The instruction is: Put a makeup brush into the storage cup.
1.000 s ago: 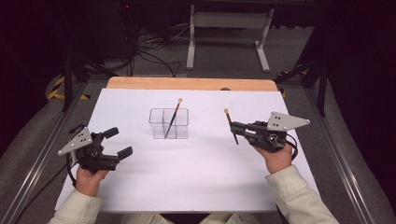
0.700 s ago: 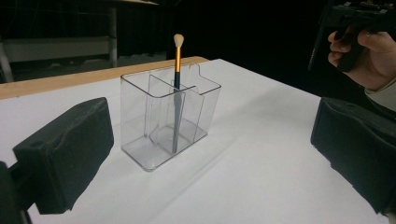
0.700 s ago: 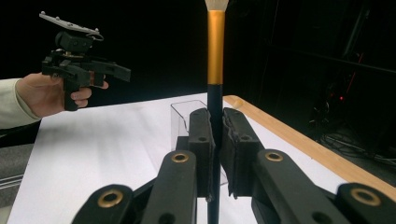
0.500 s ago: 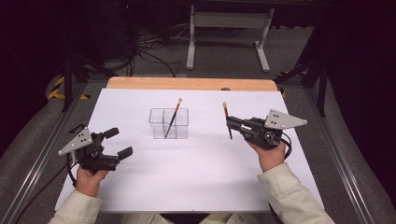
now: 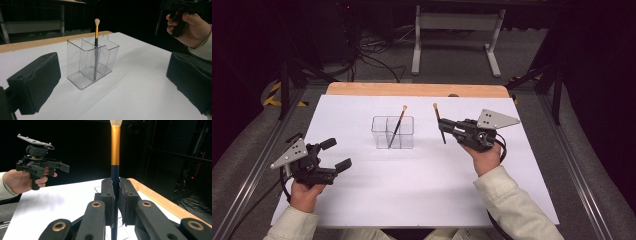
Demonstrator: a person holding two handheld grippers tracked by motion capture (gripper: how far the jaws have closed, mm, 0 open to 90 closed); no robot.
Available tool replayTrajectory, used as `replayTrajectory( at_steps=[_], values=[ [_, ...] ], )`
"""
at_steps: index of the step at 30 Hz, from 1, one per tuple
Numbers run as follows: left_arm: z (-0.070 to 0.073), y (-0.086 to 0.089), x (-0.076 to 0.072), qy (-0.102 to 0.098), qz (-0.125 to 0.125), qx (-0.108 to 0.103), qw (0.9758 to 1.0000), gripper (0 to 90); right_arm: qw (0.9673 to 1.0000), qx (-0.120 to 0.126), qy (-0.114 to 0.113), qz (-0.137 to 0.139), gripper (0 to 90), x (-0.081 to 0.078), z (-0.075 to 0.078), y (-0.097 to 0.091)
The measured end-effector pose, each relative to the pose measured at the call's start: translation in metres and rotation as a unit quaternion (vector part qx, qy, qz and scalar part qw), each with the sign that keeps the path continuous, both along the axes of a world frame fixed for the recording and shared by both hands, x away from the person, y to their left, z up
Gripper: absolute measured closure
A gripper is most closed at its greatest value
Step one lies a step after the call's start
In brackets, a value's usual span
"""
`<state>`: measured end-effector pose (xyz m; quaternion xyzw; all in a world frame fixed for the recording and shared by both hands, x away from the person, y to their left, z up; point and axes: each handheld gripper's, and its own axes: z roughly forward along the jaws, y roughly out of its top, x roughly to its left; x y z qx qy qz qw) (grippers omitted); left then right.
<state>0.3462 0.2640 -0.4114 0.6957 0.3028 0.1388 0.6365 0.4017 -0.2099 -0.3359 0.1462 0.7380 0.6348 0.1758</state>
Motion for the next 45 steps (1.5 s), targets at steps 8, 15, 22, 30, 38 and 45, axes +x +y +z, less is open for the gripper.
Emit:
replayTrajectory(
  at_steps=[8, 15, 22, 30, 38, 45],
  values=[
    [0.0, -0.001, 0.001, 0.002, -0.003, -0.001, 1.0, 0.2, 1.0, -0.003, -0.001, 0.009, 82.7, 0.01, 0.003, 0.02],
    [0.0, -0.003, 0.003, 0.002, -0.005, -0.002, 1.0, 0.2, 0.9999, -0.002, 0.001, 0.011, 82.7, 0.018, 0.003, 0.034],
    [0.0, -0.004, 0.004, 0.002, -0.008, -0.001, 1.0, 0.2, 0.9999, 0.0, -0.001, 0.011, 82.7, 0.023, 0.005, 0.046],
    [-0.001, -0.004, 0.005, 0.003, -0.009, -0.002, 1.0, 0.2, 0.9999, 0.007, -0.002, 0.013, 82.7, 0.03, 0.004, 0.058],
    [-0.001, -0.004, 0.005, 0.003, -0.009, -0.002, 1.0, 0.2, 0.9998, 0.016, -0.006, 0.015, 82.7, 0.037, 0.007, 0.069],
    [-0.002, -0.004, 0.005, 0.001, -0.009, -0.001, 1.0, 0.2, 0.9997, 0.02, -0.006, 0.016, 82.7, 0.043, 0.005, 0.076]
  ],
)
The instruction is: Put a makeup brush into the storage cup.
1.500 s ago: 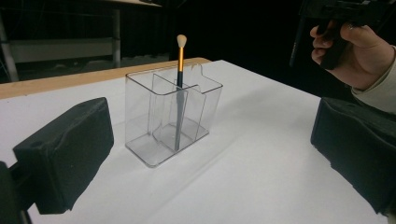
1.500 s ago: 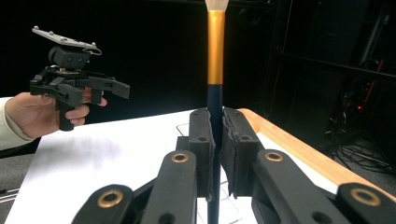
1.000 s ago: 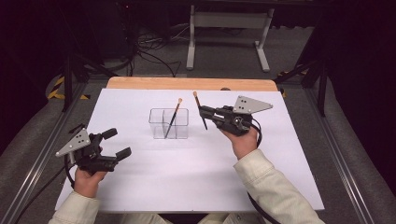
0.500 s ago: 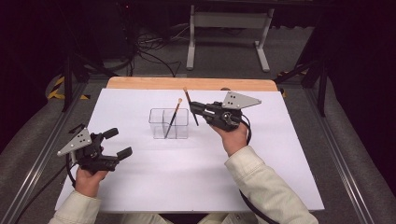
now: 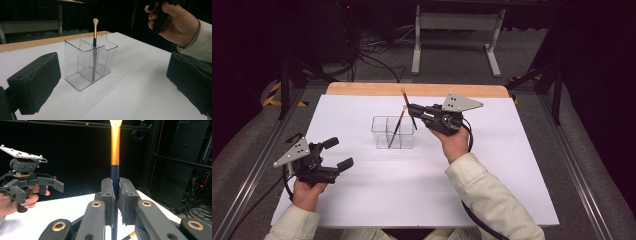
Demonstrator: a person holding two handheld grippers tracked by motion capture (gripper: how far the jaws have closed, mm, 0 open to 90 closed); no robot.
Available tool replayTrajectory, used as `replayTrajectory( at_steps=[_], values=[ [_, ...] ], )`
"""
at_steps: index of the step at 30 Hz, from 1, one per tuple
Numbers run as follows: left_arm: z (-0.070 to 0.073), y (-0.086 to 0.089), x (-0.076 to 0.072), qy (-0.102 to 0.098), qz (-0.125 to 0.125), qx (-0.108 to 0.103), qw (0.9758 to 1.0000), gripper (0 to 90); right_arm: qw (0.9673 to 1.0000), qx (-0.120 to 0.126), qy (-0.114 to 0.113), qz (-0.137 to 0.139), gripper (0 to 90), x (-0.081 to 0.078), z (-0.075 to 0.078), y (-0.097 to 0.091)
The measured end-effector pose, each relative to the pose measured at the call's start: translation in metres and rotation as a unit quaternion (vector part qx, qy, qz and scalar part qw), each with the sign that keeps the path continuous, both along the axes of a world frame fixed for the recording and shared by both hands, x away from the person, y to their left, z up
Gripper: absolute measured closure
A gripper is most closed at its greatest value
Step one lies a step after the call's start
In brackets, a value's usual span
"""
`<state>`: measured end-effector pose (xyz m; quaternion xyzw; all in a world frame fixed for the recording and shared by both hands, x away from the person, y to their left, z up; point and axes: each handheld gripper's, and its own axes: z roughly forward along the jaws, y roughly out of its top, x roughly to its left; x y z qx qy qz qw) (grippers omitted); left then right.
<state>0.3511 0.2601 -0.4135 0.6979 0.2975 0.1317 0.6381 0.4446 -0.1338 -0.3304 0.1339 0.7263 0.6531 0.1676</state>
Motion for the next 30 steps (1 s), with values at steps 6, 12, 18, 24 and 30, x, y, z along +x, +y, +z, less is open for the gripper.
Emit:
replayTrajectory(
  at_steps=[6, 12, 18, 24, 30],
  values=[
    [0.0, 0.001, -0.001, 0.0, 0.001, 0.0, 1.0, 0.2, 1.0, -0.001, -0.006, 0.005, 82.6, 0.003, -0.002, 0.01],
    [-0.001, 0.002, -0.004, -0.003, 0.005, 0.002, 1.0, 0.2, 0.9999, 0.003, -0.007, 0.01, 82.6, 0.005, -0.005, 0.019],
    [-0.001, 0.006, -0.008, -0.001, 0.011, 0.001, 0.9999, 0.2, 0.9997, 0.013, -0.002, 0.019, 82.5, 0.01, -0.009, 0.029],
    [-0.002, 0.006, -0.008, -0.002, 0.012, 0.0, 0.9999, 0.2, 0.9996, 0.016, -0.003, 0.022, 82.5, 0.014, -0.014, 0.037],
    [-0.002, 0.005, -0.007, -0.002, 0.012, -0.001, 0.9999, 0.2, 0.9994, 0.029, -0.002, 0.02, 82.5, 0.018, -0.017, 0.041]
  ],
)
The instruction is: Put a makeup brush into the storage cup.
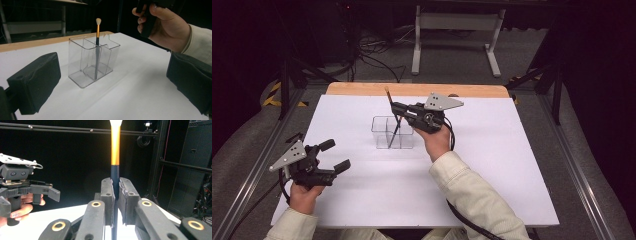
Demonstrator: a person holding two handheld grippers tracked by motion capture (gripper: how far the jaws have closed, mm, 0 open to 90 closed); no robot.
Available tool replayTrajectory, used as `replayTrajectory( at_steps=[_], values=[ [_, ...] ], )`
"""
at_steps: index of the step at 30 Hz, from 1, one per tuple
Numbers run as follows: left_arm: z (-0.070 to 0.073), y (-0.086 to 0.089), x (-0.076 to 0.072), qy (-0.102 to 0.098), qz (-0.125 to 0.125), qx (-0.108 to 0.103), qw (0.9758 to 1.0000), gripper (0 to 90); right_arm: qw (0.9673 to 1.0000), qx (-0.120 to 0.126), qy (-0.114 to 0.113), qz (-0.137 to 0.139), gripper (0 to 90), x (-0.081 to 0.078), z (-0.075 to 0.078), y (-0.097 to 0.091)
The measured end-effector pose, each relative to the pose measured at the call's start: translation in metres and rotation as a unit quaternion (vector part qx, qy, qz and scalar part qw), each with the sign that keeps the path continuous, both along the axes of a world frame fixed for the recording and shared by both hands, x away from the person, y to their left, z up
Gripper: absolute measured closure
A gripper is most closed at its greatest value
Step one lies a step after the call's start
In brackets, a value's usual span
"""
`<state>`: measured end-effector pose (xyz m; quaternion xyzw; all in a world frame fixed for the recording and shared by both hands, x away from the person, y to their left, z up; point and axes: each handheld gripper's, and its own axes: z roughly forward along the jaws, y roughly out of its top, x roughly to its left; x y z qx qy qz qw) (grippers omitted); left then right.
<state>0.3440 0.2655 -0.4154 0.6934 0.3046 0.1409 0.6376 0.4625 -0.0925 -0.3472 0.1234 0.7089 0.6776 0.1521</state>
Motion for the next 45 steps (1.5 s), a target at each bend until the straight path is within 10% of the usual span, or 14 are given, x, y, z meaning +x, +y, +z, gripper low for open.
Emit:
replayTrajectory(
  at_steps=[45],
  values=[
    [-0.002, -0.003, 0.004, 0.004, -0.008, -0.002, 1.0, 0.2, 0.9986, -0.012, 0.045, -0.024, 82.5, 0.022, -0.047, 0.013]
  ],
)
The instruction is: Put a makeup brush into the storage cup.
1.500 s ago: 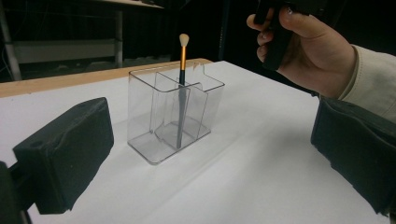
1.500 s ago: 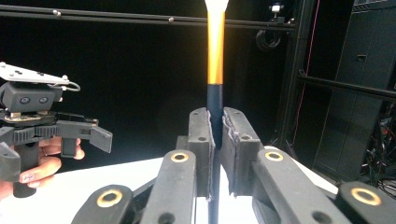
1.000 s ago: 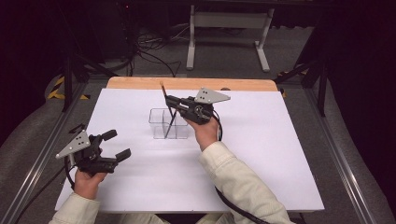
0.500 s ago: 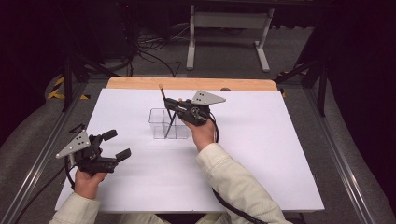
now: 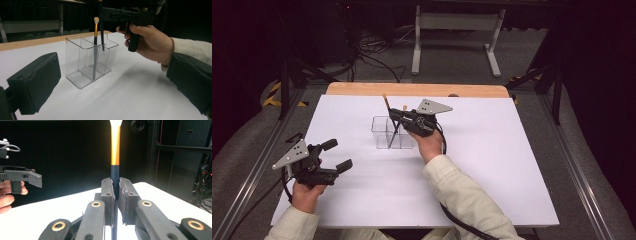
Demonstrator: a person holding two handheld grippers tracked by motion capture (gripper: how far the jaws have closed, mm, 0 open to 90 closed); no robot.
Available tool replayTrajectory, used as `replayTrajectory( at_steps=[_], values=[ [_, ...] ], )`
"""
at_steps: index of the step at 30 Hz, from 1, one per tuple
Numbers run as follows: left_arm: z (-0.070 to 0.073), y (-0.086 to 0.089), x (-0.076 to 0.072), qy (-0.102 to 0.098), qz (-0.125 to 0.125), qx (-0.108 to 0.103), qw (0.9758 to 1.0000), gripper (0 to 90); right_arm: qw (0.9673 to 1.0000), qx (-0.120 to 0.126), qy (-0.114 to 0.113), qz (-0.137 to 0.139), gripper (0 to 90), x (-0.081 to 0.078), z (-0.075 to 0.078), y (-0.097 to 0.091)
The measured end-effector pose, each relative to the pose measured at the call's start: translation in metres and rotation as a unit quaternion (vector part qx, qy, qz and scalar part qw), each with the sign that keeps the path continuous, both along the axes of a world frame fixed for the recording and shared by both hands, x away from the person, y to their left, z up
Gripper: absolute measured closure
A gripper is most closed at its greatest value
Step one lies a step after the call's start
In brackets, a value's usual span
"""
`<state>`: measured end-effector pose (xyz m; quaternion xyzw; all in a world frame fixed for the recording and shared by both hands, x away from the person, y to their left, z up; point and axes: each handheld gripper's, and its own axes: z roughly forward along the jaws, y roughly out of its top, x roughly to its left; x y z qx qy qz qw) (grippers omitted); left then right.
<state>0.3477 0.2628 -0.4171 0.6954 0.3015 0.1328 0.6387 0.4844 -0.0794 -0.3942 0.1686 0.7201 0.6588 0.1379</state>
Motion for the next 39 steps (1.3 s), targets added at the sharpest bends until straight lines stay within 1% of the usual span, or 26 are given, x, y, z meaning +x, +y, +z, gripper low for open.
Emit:
replayTrajectory(
  at_steps=[9, 13, 16, 17, 19, 21, 23, 24, 25, 27, 28, 31, 33, 34, 35, 39],
  values=[
    [0.0, 0.0, 0.001, -0.002, -0.001, 0.001, 1.0, 0.2, 0.9999, -0.009, 0.012, -0.002, 82.5, 0.001, -0.007, 0.0],
    [0.0, -0.001, 0.001, -0.002, -0.001, 0.001, 1.0, 0.2, 0.9997, -0.017, 0.018, -0.004, 82.4, 0.001, -0.01, 0.0],
    [0.0, -0.001, 0.001, -0.003, -0.002, 0.001, 1.0, 0.2, 0.9997, -0.017, 0.02, -0.005, 81.6, 0.001, -0.012, -0.001],
    [0.0, -0.001, 0.001, -0.003, -0.002, 0.001, 1.0, 0.2, 0.9997, -0.015, 0.019, -0.003, 78.0, 0.001, -0.013, -0.001],
    [0.0, -0.001, 0.001, -0.002, -0.002, 0.001, 1.0, 0.2, 0.9998, -0.004, 0.019, 0.0, 62.1, 0.001, -0.013, -0.002],
    [0.0, 0.0, 0.001, -0.002, -0.002, 0.001, 1.0, 0.2, 0.9998, 0.003, 0.015, -0.011, 45.1, -0.001, -0.012, -0.003],
    [0.0, -0.001, 0.001, -0.002, -0.002, 0.001, 1.0, 0.2, 0.9997, 0.016, 0.012, -0.014, 34.8, -0.002, -0.01, -0.006],
    [0.001, -0.001, 0.0, -0.002, -0.001, 0.0, 1.0, 0.2, 0.9996, 0.023, 0.008, -0.017, 27.1, -0.003, -0.008, -0.008],
    [0.001, -0.001, 0.0, -0.002, -0.001, 0.0, 1.0, 0.2, 0.9993, 0.03, 0.011, -0.021, 20.9, -0.005, -0.005, -0.01],
    [0.001, -0.001, 0.001, -0.002, -0.002, 0.0, 1.0, 0.2, 0.9991, 0.035, 0.013, -0.021, 14.8, -0.007, -0.001, -0.015],
    [0.001, -0.001, 0.001, -0.002, -0.002, 0.001, 1.0, 0.2, 0.9991, 0.034, 0.013, -0.023, 10.6, -0.009, 0.002, -0.018],
    [0.001, -0.002, 0.002, -0.001, -0.002, 0.0, 1.0, 0.2, 0.9991, 0.031, 0.013, -0.024, 4.9, -0.014, 0.011, -0.029],
    [0.001, -0.002, 0.002, -0.003, -0.003, 0.002, 1.0, 0.2, 0.9992, 0.027, 0.015, -0.026, 3.2, -0.017, 0.016, -0.037],
    [0.001, -0.002, 0.002, -0.003, -0.003, 0.002, 1.0, 0.2, 0.9992, 0.027, 0.015, -0.026, 3.2, -0.017, 0.016, -0.037],
    [0.001, -0.002, 0.002, -0.004, -0.003, 0.002, 1.0, 0.2, 0.9992, 0.023, 0.016, -0.028, 1.8, -0.021, 0.02, -0.047],
    [0.002, -0.003, 0.002, -0.003, -0.003, 0.0, 1.0, 0.2, 0.9993, 0.012, 0.014, -0.033, 0.9, -0.031, 0.028, -0.067]
  ],
)
